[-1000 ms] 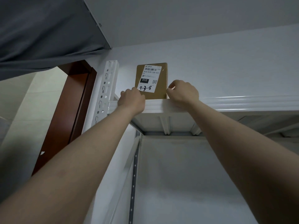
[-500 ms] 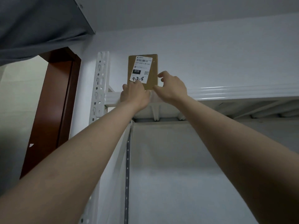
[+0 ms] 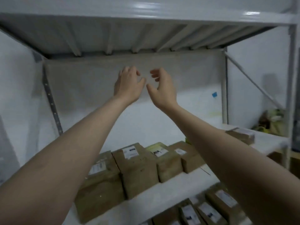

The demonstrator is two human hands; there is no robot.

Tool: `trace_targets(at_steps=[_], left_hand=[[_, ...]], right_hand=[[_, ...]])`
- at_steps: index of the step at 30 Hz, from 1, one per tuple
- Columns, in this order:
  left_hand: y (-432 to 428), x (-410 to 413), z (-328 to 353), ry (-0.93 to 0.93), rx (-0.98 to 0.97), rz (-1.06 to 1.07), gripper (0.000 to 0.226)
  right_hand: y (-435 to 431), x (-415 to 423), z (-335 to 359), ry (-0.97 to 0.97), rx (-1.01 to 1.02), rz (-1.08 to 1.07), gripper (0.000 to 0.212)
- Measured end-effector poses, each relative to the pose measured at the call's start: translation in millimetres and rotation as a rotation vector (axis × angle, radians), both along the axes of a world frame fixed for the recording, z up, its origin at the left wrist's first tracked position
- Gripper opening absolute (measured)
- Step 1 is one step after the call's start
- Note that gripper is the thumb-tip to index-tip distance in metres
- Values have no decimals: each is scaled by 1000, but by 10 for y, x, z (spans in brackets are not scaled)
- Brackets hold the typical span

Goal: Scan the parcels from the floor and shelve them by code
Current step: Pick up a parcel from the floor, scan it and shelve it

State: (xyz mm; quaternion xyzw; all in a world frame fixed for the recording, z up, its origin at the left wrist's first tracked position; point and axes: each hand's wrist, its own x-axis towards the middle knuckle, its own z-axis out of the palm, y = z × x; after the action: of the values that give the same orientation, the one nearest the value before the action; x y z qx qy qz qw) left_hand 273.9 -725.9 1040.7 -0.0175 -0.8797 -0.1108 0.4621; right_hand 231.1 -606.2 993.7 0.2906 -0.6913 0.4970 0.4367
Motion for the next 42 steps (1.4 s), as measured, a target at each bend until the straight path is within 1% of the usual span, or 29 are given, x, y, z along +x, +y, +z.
trace_targets(at_steps=[5, 9, 13, 18, 20, 24, 28, 35, 39, 42], left_hand=[[856, -524, -1296, -310, -92, -158, 37], [1853, -802, -2337, -586, -147, -307, 41], [2801, -904, -3277, -780, -228, -431, 40], [3628, -839, -4226, -997, -251, -479, 35], [3852, -781, -4567, -1081, -286, -474, 38], [4223, -651, -5184, -1236, -283, -460, 40], [4610, -559, -5694, -1364, -263, -421, 47], [5261, -454, -6597, -1478, -193, -428, 50], [5399, -507, -7256, -1557, -112, -391, 51], [5411, -558, -7800, -1594, -87, -349, 51]], right_hand=[[1111, -247, -1333, -206, 145, -190, 40], [2110, -294, -2224, -390, 159, -313, 42], [3092, -222, -3015, -555, 194, -460, 39], [4164, 0, -3992, -815, 134, -613, 34], [4479, 93, -4389, -942, 91, -659, 37], [4850, 390, -5142, -1222, 52, -670, 47], [5087, 659, -5746, -1460, 52, -609, 54], [5460, 826, -6495, -1627, -11, -599, 55], [5633, 808, -7081, -1708, -11, -603, 57], [5731, 749, -7558, -1770, -54, -612, 59]])
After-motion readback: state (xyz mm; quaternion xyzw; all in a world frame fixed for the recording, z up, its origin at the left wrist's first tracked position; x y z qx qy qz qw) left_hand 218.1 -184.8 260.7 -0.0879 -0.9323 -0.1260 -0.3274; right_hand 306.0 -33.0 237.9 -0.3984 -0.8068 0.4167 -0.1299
